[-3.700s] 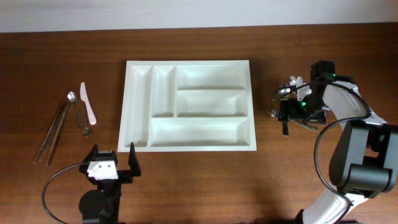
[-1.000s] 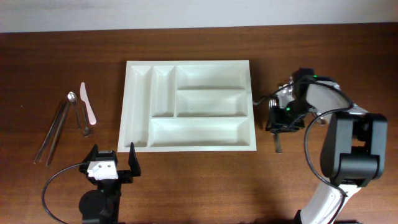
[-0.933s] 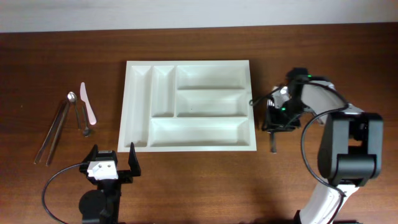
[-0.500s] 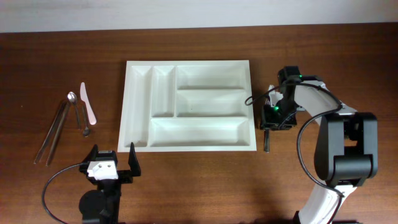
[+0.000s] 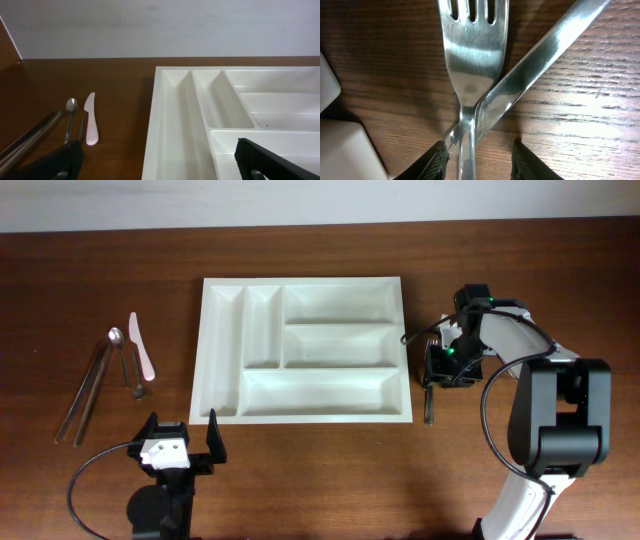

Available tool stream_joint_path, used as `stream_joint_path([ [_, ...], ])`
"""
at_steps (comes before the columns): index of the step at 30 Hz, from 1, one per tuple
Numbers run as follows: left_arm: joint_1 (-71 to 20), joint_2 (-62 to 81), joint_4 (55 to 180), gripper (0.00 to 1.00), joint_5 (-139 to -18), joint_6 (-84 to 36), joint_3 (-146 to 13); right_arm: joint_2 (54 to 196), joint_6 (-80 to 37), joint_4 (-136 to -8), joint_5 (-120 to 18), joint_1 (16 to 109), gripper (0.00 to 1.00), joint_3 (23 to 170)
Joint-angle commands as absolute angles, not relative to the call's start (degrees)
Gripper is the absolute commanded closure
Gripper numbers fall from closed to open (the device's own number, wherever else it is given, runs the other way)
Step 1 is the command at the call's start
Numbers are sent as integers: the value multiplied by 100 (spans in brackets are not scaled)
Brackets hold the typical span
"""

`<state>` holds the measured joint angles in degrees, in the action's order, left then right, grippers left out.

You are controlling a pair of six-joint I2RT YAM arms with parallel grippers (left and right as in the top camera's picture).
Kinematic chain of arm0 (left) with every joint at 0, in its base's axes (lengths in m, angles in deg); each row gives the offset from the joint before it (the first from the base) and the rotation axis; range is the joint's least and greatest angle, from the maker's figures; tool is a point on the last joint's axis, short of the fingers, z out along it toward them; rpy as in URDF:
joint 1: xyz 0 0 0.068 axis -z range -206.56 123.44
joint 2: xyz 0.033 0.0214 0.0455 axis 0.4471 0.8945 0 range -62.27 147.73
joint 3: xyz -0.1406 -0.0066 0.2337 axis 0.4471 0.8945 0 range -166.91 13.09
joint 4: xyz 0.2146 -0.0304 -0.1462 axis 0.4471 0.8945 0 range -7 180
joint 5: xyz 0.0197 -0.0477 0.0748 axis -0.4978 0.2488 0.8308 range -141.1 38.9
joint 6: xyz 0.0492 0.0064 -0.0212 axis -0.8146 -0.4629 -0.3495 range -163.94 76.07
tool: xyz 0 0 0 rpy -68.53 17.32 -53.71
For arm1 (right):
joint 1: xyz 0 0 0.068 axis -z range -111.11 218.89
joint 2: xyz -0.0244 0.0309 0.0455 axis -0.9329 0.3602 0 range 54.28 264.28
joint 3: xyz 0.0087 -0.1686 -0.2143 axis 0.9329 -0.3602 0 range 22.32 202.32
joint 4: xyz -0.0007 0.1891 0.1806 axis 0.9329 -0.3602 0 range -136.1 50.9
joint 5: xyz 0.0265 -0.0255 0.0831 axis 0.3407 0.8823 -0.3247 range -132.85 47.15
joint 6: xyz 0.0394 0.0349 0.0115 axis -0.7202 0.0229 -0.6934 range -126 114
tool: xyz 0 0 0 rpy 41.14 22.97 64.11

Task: Pack container

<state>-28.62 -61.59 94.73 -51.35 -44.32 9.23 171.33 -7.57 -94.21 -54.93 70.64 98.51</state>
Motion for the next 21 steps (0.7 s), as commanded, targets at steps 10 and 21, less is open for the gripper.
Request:
stream_joint_path([
  [10,-2897,-6194,9460,1,-5179,-4480,958,17927,-1423,-9049,-5010,7154,56,8399],
  [21,-2897,-6194,9460,1,-5179,-4480,958,17927,-1618,-8929,-5202,7154,56,7746],
])
